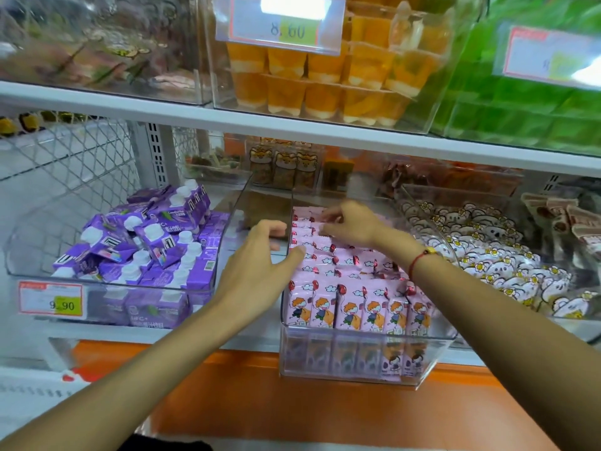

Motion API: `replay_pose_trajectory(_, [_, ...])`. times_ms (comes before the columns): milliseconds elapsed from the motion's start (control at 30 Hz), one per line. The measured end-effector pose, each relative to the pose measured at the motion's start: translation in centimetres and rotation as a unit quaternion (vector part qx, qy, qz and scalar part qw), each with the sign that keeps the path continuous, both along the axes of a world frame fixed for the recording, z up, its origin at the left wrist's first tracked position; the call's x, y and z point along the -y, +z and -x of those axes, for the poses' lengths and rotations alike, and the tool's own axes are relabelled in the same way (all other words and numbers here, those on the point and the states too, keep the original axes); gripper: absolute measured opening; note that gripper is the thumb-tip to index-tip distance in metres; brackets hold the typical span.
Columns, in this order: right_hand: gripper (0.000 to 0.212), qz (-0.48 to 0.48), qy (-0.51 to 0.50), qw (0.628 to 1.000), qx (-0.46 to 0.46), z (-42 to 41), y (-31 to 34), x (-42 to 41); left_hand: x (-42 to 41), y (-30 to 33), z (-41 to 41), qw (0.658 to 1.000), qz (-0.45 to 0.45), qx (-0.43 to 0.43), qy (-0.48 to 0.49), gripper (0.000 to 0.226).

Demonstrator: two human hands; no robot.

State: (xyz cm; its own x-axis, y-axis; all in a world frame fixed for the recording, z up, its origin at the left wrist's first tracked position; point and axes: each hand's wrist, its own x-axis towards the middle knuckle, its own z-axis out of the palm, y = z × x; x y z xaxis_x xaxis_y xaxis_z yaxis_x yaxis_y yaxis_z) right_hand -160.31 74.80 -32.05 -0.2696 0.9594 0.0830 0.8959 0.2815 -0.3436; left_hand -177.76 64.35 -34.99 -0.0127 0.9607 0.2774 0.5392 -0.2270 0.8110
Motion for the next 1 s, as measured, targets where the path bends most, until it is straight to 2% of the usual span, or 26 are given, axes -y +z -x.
replay_pose_trajectory(133, [0.033, -0.085, 0.009, 0.994, -0.062, -2.0, -0.5, 5.9, -0.7, 1.7, -0.2, 0.981, -0.162, -0.108, -0.001, 0.037])
replay_pose_trajectory(233, [0.039, -0.123, 0.048, 0.991, 0.011, -3.5, -2.2, 10.5, -2.2, 3.7, -1.2, 0.956, -0.21, -0.195, -0.063, 0.032])
replay_pose_trajectory(300, [0.048, -0.109, 0.056, 0.991, 0.052, -4.1, -3.1, 11.6, -3.7, 4.5, -2.4, 0.941, -0.188, -0.261, -0.106, 0.032])
replay_pose_trajectory(433, [0.048, -0.094, 0.047, 0.994, 0.035, -4.2, -3.6, 11.9, -6.9, 4.2, -4.3, 0.886, -0.074, -0.439, -0.128, 0.03])
replay_pose_trajectory(500, [0.046, -0.101, 0.047, 0.993, 0.026, -4.2, -3.7, 12.0, -7.9, 3.9, -4.6, 0.867, -0.043, -0.481, -0.125, 0.022])
replay_pose_trajectory(567, [0.046, -0.104, 0.05, 0.993, 0.023, -4.3, -3.8, 12.1, -8.4, 4.0, -4.5, 0.869, -0.033, -0.478, -0.123, 0.017])
replay_pose_trajectory(633, [0.045, -0.104, 0.052, 0.993, 0.022, -4.4, -3.8, 12.0, -8.7, 4.3, -4.4, 0.881, -0.033, -0.457, -0.121, 0.015])
replay_pose_trajectory(700, [0.045, -0.101, 0.052, 0.993, 0.012, -4.4, -3.7, 12.0, -8.7, 4.9, -4.4, 0.911, -0.032, -0.396, -0.112, 0.013])
replay_pose_trajectory(800, [0.045, -0.097, 0.055, 0.994, 0.009, -4.4, -3.7, 12.0, -7.8, 5.6, -4.2, 0.969, -0.042, -0.231, -0.075, 0.016])
replay_pose_trajectory(867, [0.045, -0.091, 0.055, 0.994, 0.005, -4.5, -3.7, 12.0, -6.6, 5.5, -4.0, 0.992, -0.06, -0.102, -0.035, 0.021])
replay_pose_trajectory(933, [0.044, -0.089, 0.056, 0.994, 0.0, -4.4, -3.7, 12.0, -5.0, 5.1, -3.6, 0.995, -0.093, 0.04, 0.007, 0.019])
replay_pose_trajectory(1000, [0.045, -0.09, 0.056, 0.994, -0.005, -4.4, -3.7, 12.0, -3.3, 4.6, -3.4, 0.977, -0.133, 0.162, 0.041, 0.014])
